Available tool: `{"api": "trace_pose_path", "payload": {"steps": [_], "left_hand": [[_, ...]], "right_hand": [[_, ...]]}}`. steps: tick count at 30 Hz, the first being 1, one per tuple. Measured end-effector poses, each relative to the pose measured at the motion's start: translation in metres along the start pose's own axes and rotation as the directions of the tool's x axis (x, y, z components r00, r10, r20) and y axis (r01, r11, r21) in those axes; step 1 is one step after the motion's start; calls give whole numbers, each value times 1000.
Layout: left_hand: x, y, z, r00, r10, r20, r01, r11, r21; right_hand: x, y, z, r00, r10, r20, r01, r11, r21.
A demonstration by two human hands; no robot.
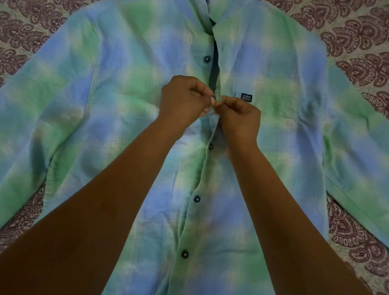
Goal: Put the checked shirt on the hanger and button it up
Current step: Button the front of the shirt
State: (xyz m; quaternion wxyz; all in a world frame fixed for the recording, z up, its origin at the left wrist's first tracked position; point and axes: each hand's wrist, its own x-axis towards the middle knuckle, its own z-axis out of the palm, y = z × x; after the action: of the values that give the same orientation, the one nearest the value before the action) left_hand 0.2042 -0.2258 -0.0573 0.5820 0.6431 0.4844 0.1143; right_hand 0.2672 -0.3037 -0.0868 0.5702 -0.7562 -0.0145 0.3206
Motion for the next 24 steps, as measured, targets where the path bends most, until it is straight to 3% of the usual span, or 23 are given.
{"api": "trace_pose_path", "payload": {"steps": [7,10,16,20,24], "left_hand": [[3,-1,-4,1000,22,-19,-21,999,44],[5,-1,-5,999,32,-16,-31,999,33],[10,-3,-6,1000,3,25,-5,999,52],[14,-3,-3,996,-88,18,87,996,11],[11,-7,0,975,-188,114,207,961,-183]], "right_hand": [[-10,-4,0,998,23,60,-29,995,95],[-12,-10,-1,993,89,82,-104,972,210],[-5,-8,-4,984,123,128,-145,973,182],[5,-1,0,998,-37,47,41,996,-85],[-3,0,6,952,-306,-31,261,857,-443]]}}
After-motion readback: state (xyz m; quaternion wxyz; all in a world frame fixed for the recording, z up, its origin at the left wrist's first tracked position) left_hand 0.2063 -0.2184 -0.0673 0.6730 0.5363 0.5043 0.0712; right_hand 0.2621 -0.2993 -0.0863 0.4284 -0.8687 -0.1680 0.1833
